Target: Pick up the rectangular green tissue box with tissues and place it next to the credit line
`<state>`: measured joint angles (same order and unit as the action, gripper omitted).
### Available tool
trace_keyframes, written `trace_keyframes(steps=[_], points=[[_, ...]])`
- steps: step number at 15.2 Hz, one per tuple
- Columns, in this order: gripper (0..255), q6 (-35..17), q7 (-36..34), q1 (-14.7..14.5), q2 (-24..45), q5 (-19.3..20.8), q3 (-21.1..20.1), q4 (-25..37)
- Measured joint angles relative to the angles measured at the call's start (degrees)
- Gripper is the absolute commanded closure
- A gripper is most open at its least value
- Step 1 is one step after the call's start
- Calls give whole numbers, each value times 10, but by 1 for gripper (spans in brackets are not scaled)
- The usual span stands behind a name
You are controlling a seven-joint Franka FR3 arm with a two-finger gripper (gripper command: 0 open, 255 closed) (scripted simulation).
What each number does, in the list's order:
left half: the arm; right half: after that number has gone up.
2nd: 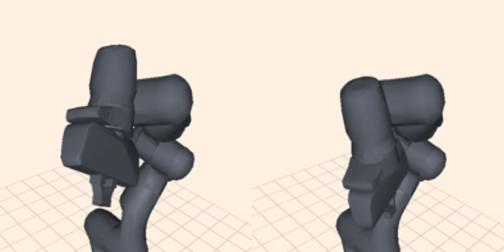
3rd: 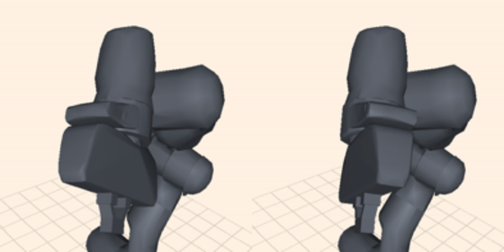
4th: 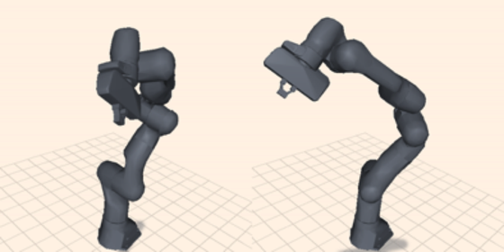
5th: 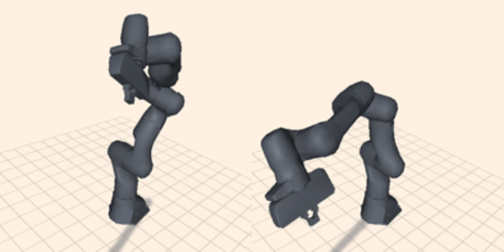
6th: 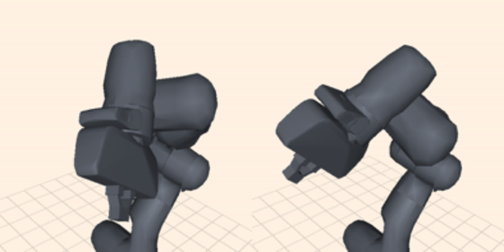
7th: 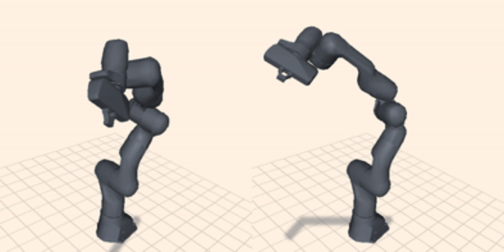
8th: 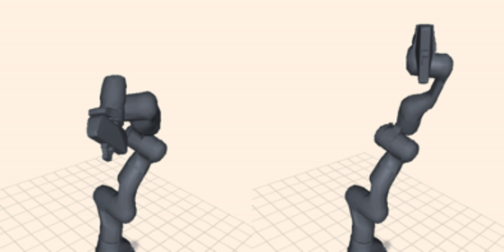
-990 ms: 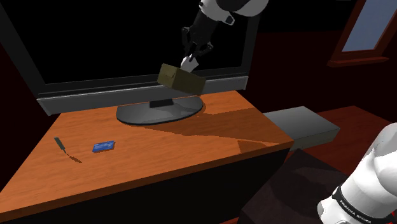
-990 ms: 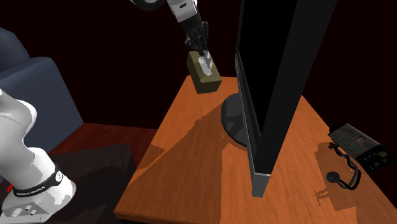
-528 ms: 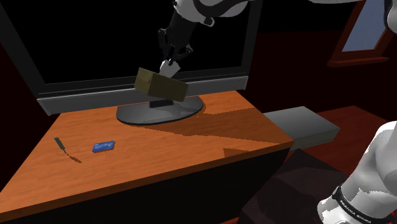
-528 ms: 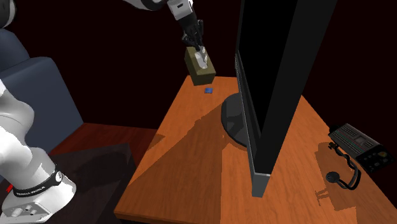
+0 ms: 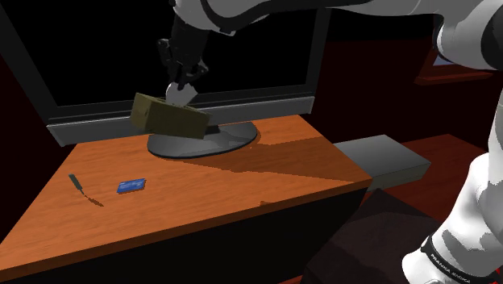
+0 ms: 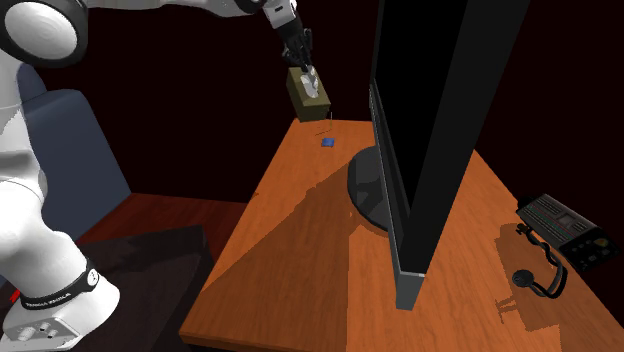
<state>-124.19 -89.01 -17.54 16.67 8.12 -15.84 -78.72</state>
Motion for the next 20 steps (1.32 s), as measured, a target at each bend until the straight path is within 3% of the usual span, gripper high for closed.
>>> trace_keyframes(steps=[2, 4, 20], points=[[255, 20, -26, -26, 37, 23, -2, 54], [255, 19, -39, -37, 51, 33, -2, 66], [255, -104, -59, -31, 46, 43, 4, -62]])
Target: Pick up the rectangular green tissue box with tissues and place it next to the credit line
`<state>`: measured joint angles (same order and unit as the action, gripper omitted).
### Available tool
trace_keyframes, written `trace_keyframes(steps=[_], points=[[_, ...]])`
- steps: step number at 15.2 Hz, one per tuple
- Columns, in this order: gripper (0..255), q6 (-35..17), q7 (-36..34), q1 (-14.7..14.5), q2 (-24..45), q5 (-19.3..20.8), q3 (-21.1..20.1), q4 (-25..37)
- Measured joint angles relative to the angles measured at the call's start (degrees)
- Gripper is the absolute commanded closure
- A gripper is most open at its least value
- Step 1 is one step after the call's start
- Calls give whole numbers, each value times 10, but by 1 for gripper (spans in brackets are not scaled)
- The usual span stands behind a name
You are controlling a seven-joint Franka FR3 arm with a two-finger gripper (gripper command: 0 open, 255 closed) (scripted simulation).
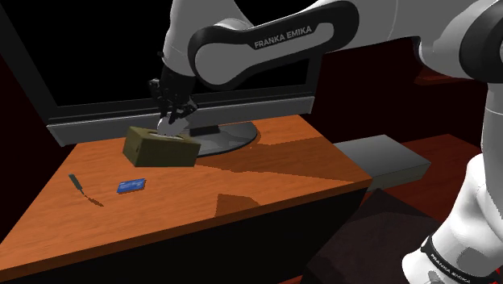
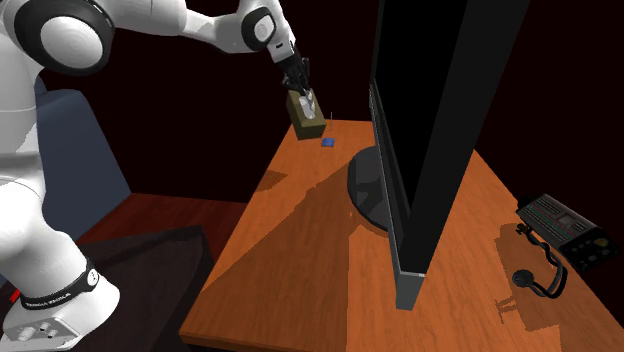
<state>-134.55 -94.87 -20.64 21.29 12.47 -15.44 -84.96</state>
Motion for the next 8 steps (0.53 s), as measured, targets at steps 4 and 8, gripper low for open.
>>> trace_keyframes(steps=[4, 8], points=[[255, -27, -6, 0, 4, 5, 2, -23], [255, -54, -11, -1, 12, 11, 5, -42]])
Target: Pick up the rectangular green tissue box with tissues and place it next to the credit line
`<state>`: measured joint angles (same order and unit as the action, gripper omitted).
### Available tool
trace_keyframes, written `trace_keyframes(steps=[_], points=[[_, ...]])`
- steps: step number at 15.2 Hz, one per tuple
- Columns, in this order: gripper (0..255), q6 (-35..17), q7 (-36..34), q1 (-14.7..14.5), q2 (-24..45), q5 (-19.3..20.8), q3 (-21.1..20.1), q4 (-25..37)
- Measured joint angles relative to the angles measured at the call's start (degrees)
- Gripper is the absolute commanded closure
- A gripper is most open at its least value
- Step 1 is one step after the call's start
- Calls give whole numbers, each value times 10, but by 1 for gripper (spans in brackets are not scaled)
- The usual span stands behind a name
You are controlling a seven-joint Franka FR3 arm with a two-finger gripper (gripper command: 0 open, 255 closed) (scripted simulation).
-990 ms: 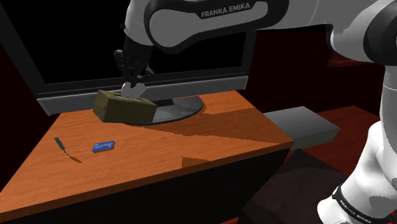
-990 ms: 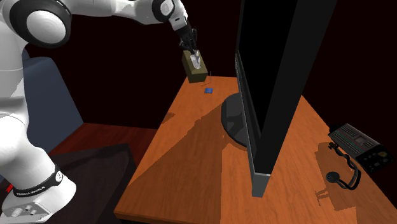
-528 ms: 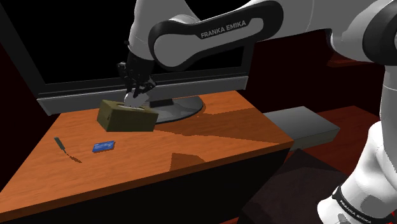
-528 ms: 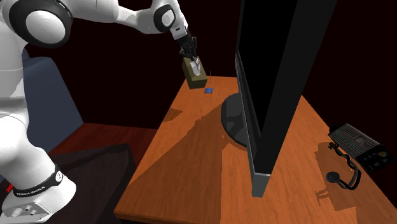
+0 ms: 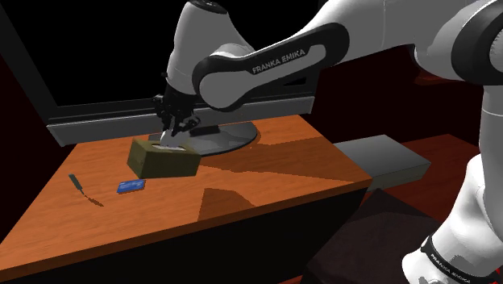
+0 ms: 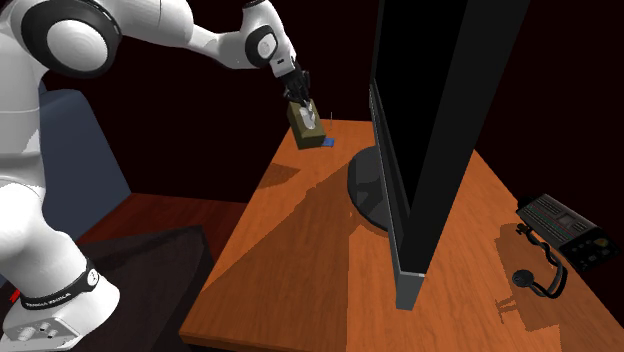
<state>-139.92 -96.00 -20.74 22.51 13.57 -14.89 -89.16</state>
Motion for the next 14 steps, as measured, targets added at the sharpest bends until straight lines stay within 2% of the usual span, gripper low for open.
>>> trace_keyframes(steps=[14], points=[[255, -94, -26, -8, 29, 27, 14, -58]])
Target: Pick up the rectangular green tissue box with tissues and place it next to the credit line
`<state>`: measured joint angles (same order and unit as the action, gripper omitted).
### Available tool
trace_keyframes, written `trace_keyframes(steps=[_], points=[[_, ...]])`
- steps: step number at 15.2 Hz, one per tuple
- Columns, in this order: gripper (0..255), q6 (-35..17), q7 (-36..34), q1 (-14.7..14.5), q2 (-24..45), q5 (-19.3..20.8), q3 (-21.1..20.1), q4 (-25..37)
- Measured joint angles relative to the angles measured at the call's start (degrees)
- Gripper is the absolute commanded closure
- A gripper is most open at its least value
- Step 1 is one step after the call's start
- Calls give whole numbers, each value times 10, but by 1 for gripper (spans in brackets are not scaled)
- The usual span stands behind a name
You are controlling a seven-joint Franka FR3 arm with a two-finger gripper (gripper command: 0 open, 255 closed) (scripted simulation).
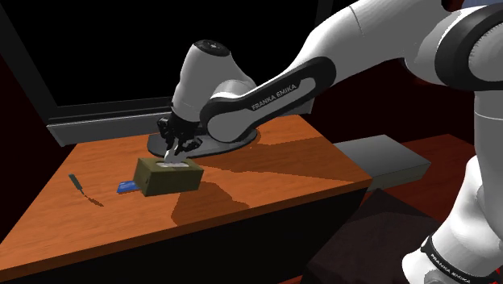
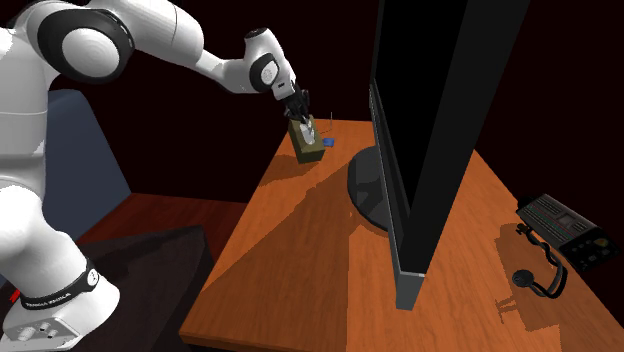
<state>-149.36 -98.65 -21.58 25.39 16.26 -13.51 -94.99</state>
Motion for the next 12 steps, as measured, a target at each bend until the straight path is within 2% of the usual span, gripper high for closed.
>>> trace_keyframes(steps=[4, 7, 10, 11, 12], points=[[255, -40, -10, -8, 15, 10, 6, 0], [255, -54, -5, -2, 6, 7, 5, -17], [255, -60, -7, -7, 18, 9, 8, -4], [0, -66, -8, -8, 16, 9, 10, -10], [0, -55, -12, -9, 14, 10, 12, -19]])
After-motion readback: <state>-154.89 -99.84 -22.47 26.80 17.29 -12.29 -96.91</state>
